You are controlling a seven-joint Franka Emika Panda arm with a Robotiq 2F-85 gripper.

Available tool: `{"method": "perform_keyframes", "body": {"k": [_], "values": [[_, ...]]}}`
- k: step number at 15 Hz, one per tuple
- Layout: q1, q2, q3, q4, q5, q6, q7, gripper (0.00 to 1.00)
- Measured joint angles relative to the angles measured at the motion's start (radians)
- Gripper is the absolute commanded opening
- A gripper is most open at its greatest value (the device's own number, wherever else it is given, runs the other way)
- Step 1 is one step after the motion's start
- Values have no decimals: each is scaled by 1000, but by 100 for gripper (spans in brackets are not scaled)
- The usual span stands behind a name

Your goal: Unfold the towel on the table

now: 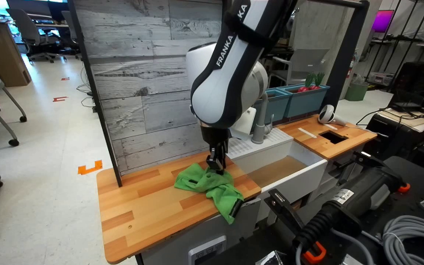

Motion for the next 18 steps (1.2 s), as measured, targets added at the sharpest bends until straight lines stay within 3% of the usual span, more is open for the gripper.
{"method": "perform_keyframes", "body": {"k": [11, 18], "values": [[0, 5, -3, -7, 0, 12, 22, 1], [-3, -191, -12, -253, 0, 154, 73, 1]]}}
